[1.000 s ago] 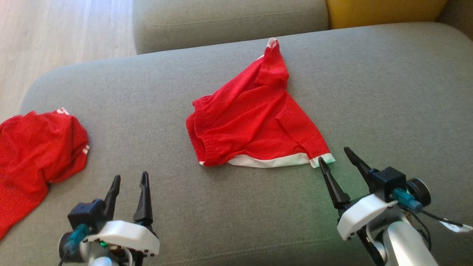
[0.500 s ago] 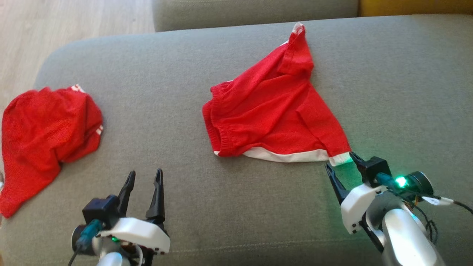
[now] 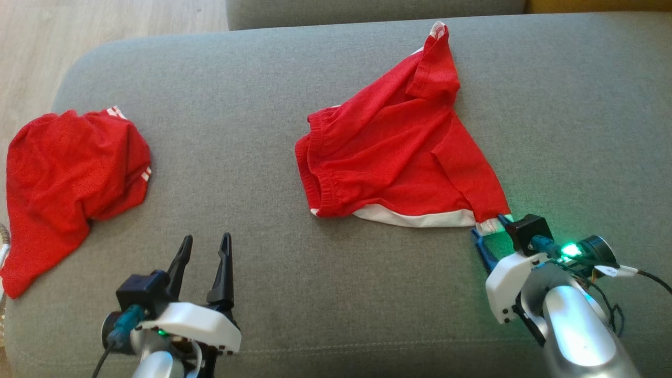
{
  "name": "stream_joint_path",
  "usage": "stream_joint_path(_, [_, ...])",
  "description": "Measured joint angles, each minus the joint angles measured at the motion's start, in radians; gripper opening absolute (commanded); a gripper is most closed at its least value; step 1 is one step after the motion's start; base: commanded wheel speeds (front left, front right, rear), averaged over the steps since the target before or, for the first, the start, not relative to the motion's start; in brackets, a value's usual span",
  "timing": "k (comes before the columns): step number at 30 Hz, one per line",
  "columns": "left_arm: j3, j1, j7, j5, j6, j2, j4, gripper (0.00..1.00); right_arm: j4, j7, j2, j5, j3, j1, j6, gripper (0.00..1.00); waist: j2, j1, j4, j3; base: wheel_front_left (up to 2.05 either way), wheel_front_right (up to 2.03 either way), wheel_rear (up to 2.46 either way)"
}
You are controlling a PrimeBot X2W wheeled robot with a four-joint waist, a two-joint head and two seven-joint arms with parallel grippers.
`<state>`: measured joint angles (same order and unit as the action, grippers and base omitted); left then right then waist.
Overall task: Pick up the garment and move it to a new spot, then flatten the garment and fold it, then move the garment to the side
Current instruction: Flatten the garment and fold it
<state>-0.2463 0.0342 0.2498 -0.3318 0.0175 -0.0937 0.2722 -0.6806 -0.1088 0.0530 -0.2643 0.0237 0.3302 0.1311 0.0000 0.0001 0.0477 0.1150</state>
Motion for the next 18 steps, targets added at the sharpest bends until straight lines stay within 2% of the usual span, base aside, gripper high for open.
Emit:
stream_joint_path(1, [0.001, 0.0, 0.0, 0.005, -0.001, 0.0, 0.003, 1.0, -0.007, -0.002, 0.0, -0.007, 0.004, 0.003, 0.0, 0.0, 0.0, 0.0, -0.001, 0.001, 0.0, 0.0, 0.0])
stream_joint_path(8, [0.009, 0.002, 0.0, 0.014, -0.002, 0.008, 0.016, 1.0, -0.028, -0.03, 0.0, 0.02, 0.063, 0.009, 0.0, 0.0, 0.0, 0.0, -0.014, -0.011, 0.0, 0.0, 0.0])
stream_joint_path(15, [0.01, -0.002, 0.0, 0.026, -0.01, 0.017, 0.022, 1.0, -0.131, -0.022, 0.0, 0.225, 0.252, 0.059, 0.0, 0.0, 0.0, -0.0001, -0.043, -0.036, 0.0, 0.0, 0.0])
stream_joint_path(16, [0.01, -0.002, 0.0, 0.03, -0.011, 0.019, 0.022, 1.0, -0.159, -0.022, -0.001, 0.236, 0.29, 0.074, 0.0, 0.21, 0.0, -0.0001, -0.046, -0.037, 0.0, 0.0, 0.0])
stream_joint_path(17, [0.009, -0.002, 0.0, 0.031, -0.015, 0.02, 0.022, 1.0, -0.185, -0.022, -0.003, 0.242, 0.335, 0.089, 0.0, 0.87, 0.0, -0.0001, -0.049, -0.037, 0.0, 0.0, 0.0])
stream_joint_path(18, [0.008, -0.002, 0.0, 0.031, -0.015, 0.021, 0.022, 1.0, -0.214, -0.023, -0.003, 0.243, 0.381, 0.106, 0.0, 1.0, 0.0, 0.0, -0.05, -0.037, 0.0, 0.0, 0.0])
